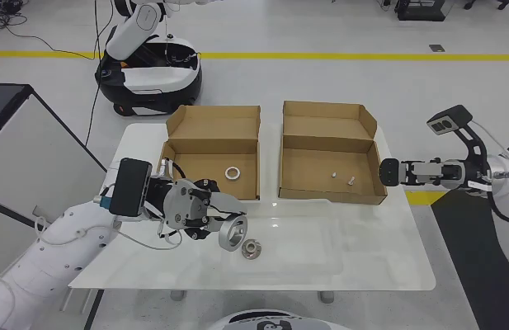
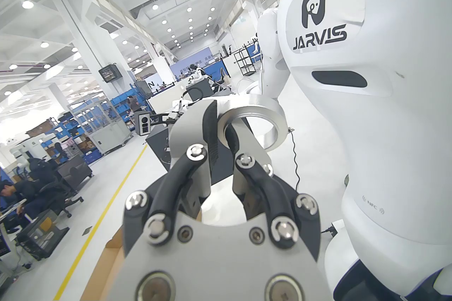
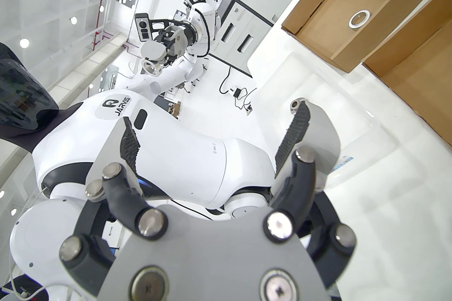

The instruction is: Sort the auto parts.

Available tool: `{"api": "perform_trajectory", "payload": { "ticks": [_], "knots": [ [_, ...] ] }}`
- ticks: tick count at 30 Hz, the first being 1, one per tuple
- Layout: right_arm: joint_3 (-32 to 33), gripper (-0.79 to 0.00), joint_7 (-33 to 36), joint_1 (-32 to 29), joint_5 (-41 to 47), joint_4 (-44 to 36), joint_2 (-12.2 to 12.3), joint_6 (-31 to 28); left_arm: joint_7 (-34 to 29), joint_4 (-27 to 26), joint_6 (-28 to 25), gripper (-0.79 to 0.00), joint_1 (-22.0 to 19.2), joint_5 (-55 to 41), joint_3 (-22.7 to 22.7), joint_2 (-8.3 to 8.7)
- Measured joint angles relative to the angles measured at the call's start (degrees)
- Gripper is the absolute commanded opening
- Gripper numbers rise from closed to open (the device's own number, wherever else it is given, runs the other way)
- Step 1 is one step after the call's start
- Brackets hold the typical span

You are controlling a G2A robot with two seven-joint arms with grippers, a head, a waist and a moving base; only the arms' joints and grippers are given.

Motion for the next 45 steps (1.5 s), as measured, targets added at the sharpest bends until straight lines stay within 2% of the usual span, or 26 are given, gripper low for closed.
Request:
{"api": "perform_trajectory", "payload": {
  "ticks": [8, 18, 26, 37, 45],
  "knots": [
    [0.00, 0.000, 0.00, 0.00, 0.00, 0.00, 0.00, 0.00, -0.41, -0.40, 0.94, -0.785, 0.30, -1.26, -0.03, -0.23],
    [0.00, 0.000, 0.00, 0.00, 0.00, 0.00, 0.00, 0.00, 4.05, -2.00, 4.09, -0.785, 0.39, -10.07, -0.87, -2.43],
    [0.00, 0.000, 0.00, 0.00, 0.00, 0.00, 0.00, 0.00, 5.14, -4.50, 5.18, -0.785, 0.83, -16.33, -1.51, -4.31],
    [0.00, 0.000, 0.00, 0.00, 0.00, 0.00, 0.00, 0.00, 3.64, -6.24, 3.69, -0.785, 2.78, -22.20, -4.95, -7.16],
    [0.00, 0.000, 0.00, 0.00, 0.00, 0.00, 0.00, 0.00, 1.38, -3.86, 1.44, -0.785, 5.02, -18.35, -8.41, -8.72]
  ]
}}
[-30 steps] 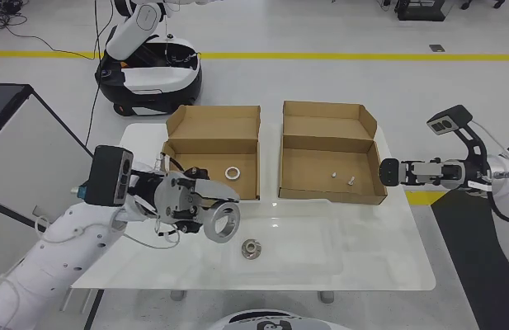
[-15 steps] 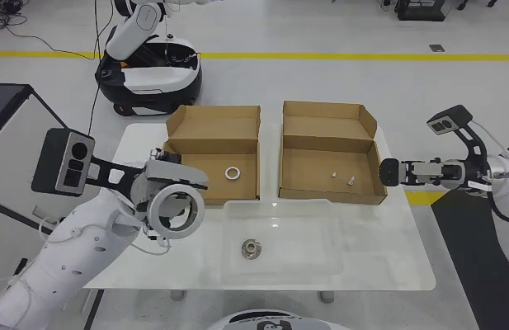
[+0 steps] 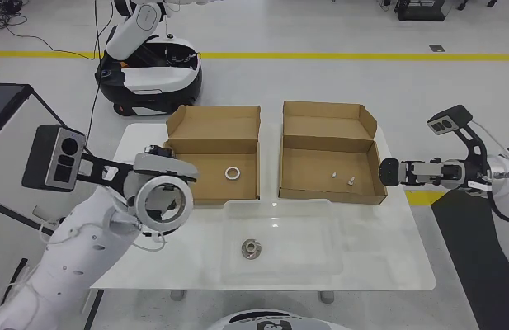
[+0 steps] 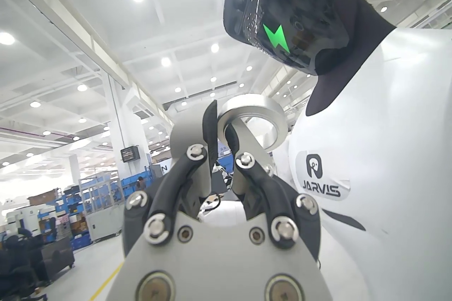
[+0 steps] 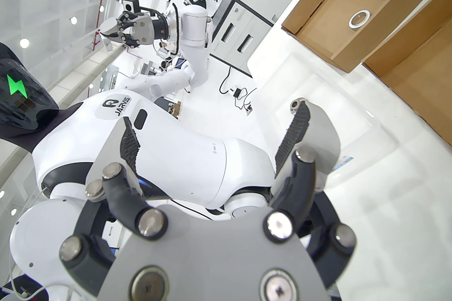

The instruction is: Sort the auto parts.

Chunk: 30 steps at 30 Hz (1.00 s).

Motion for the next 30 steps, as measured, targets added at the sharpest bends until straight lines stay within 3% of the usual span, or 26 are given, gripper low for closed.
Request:
{"api": "perform_trajectory", "payload": {
  "ticks": [10, 21, 30],
  "knots": [
    [0.00, 0.000, 0.00, 0.00, 0.00, 0.00, 0.00, 0.00, -7.76, 2.53, 1.26, -0.785, 3.53, 6.07, -3.68, -0.25],
    [0.00, 0.000, 0.00, 0.00, 0.00, 0.00, 0.00, 0.00, -1.63, 0.62, -1.47, -0.785, 5.14, -1.26, -3.68, -1.90],
    [0.00, 0.000, 0.00, 0.00, 0.00, 0.00, 0.00, 0.00, -1.44, -0.10, -1.43, -0.785, 4.55, -3.25, -2.52, -3.05]
  ]
}}
